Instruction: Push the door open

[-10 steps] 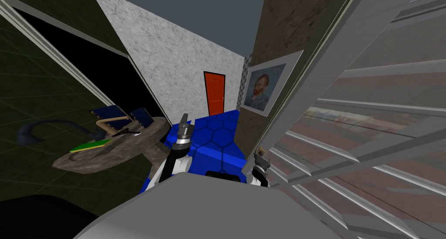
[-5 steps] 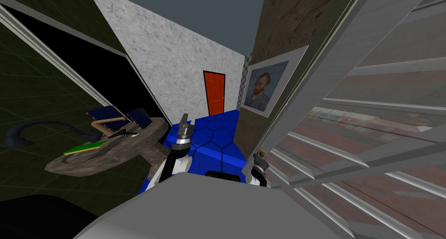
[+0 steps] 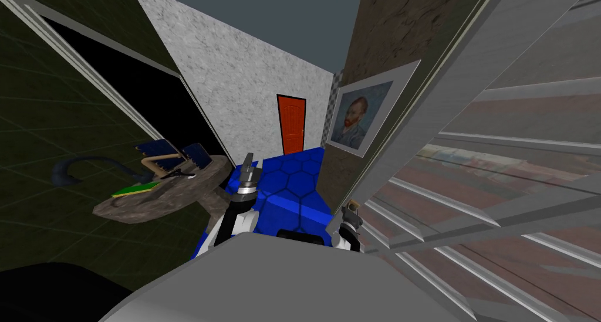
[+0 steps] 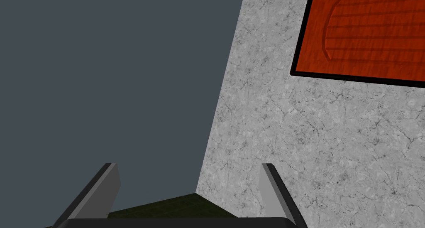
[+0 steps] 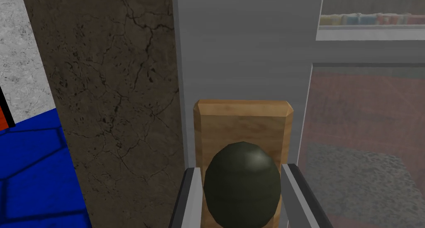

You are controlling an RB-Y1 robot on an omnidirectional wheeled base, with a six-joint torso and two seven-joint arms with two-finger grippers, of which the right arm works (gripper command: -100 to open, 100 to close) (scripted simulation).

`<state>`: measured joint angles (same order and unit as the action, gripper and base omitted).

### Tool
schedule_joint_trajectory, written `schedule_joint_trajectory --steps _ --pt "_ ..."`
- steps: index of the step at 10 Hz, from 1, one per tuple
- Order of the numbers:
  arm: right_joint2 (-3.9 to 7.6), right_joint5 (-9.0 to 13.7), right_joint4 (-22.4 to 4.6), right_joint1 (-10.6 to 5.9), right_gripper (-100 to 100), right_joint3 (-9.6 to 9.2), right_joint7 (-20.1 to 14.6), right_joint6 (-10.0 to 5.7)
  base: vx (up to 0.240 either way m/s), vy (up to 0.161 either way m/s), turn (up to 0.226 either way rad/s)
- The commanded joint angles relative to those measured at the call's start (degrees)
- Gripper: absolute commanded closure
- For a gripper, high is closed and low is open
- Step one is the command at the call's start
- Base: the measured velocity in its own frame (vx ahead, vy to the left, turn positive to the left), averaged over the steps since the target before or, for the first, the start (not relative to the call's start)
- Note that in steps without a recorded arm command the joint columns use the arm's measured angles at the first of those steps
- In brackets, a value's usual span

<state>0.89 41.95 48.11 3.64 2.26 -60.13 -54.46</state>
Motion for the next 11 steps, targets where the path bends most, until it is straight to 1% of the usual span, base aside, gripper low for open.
schedule_joint_trajectory --steps 1,6,8,11 --pt "0.57 -0.3 -0.3 0.05 100 0.27 -0.2 0.00 -0.233 0.006 0.140" --pt "1.96 -1.6 -1.0 -0.73 100 1.01 -0.9 0.38 -0.196 -0.014 0.156" --pt "2.26 -2.3 -1.3 -1.12 100 1.37 -1.3 0.56 -0.199 -0.015 0.182" --pt "2.29 -3.4 -1.9 -1.74 100 1.96 -1.9 0.86 -0.198 -0.004 0.199"
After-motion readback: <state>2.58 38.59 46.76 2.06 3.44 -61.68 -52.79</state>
